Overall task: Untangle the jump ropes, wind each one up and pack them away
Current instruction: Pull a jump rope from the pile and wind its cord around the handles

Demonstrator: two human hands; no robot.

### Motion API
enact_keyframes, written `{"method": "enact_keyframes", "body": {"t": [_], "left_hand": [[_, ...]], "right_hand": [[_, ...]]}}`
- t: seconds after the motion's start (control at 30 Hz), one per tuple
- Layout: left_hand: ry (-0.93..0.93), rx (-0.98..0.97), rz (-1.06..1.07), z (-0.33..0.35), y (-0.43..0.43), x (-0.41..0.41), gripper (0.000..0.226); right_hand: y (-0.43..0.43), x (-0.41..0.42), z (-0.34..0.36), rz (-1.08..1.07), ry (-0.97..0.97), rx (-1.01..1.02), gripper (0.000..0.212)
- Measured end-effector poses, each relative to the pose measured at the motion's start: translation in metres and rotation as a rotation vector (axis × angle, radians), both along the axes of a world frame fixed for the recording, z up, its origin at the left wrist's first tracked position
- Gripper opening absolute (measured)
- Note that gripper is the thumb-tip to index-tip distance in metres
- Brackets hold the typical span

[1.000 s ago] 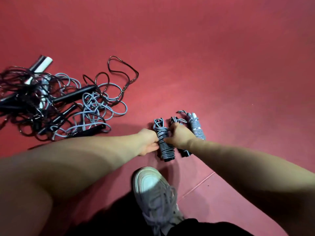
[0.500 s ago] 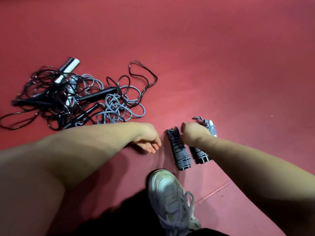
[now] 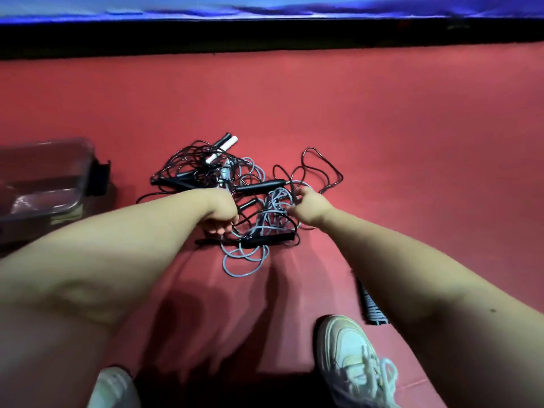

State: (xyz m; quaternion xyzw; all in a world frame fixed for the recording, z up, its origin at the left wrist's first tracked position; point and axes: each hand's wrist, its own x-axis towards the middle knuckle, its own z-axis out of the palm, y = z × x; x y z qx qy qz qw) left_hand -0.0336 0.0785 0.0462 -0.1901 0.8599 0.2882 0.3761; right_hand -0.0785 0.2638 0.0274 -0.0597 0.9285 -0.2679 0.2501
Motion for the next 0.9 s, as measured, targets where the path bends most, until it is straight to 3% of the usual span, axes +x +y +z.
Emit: {"method": "enact_keyframes", "body": {"t": [0.2,0.33,0.43,0.5,0.6,0.73,0.8,0.9], "left_hand": [[0.196,-0.021,0.065,0.021,-0.005,-0.007,0.021],[0.378,-0.089,0.046,0.025,-0.006,-0.013,0.026],[0.469,-0.111,0.114,0.024,-0.006,-0.016,0.018],[0.485,-0.101,0.191,0.021,-0.008,-0.019,0.035],[0.497,-0.067,0.275,0.012,-0.011,-0.025,0.060],[0.605,0.230,0.435,0.015,-0.008,-0.027,0.086],[0.652,0.348,0.412,0.024,-0.001,-0.025,0.081],[0.673,0.377,0.260,0.031,0.011,-0.026,0.050]], "right_hand": [[-0.026,-0.024,-0.011,-0.231,-0.097,-0.211,0.061],[-0.036,-0.034,-0.011,-0.228,-0.115,-0.057,0.027],[-0.047,-0.034,-0.004,-0.055,-0.085,0.179,0.034],[-0.050,-0.031,-0.002,0.020,-0.073,0.209,0.035],[-0.047,-0.039,0.006,-0.099,0.000,-0.063,0.026],[-0.050,-0.033,0.058,-0.097,0.197,-0.379,0.027],[-0.050,-0.025,0.087,-0.031,0.236,-0.506,0.031],[-0.052,-0.014,0.123,0.037,0.222,-0.745,0.028]]}}
